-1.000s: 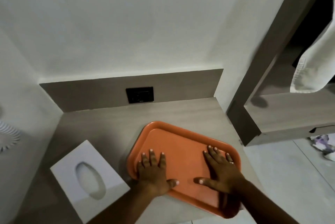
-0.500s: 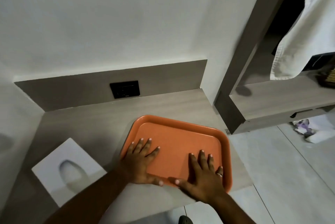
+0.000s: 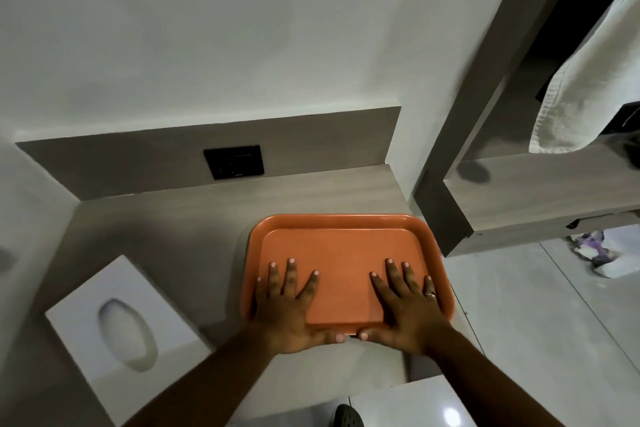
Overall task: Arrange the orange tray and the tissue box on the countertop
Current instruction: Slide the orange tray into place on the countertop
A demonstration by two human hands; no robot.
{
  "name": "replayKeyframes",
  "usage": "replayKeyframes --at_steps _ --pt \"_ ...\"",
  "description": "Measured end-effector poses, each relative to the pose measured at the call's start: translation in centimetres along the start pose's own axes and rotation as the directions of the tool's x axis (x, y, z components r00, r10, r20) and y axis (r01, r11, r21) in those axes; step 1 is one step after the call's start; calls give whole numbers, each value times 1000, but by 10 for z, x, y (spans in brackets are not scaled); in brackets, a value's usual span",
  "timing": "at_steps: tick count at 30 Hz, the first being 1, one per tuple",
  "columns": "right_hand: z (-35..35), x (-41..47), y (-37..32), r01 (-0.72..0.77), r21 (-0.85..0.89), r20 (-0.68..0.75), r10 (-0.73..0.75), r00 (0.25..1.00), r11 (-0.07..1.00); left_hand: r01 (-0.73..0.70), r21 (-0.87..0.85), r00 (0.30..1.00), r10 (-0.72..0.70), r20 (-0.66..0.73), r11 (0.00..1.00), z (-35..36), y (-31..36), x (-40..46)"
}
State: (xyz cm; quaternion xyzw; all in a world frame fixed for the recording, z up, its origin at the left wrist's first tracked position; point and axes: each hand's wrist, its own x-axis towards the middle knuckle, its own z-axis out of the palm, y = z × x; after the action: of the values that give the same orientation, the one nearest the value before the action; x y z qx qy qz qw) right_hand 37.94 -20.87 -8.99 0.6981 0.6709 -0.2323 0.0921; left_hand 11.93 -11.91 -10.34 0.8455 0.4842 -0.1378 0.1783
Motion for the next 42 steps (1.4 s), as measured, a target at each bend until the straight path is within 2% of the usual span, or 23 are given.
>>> replayKeyframes --at_steps 11,23,30,33,35,37,38,40,42 --pt "-34 56 30 32 -33 12 -31 999 999 56 -18 994 -57 -95 998 -16 7 51" --pt "-58 104 48 108 -63 35 -106 994 992 147 -78 981 -156 -116 986 -25 8 86" --pt "-68 99 45 114 -35 55 -112 992 993 109 -86 990 -116 -83 990 -36 7 79" --pt "-81 92 29 147 77 -24 -146 989 986 20 -131 973 -49 -226 991 -47 -4 55" --pt "-93 92 3 203 129 -84 -193 978 971 -10 -167 937 -49 -346 986 -47 -19 27" --pt "-105 98 -39 294 135 -128 -277 952 946 59 -196 890 -141 -434 979 -43 -37 -9" --pt "-111 102 -65 348 126 -140 -331 933 929 144 -217 872 -227 -434 965 -41 -46 -28" --pt "-117 109 -118 456 114 -148 -439 886 883 352 -259 833 -427 -352 899 -32 -62 -63" --pt "-115 117 -178 555 112 -132 -541 831 824 503 -308 759 -583 -289 808 -22 -73 -94"
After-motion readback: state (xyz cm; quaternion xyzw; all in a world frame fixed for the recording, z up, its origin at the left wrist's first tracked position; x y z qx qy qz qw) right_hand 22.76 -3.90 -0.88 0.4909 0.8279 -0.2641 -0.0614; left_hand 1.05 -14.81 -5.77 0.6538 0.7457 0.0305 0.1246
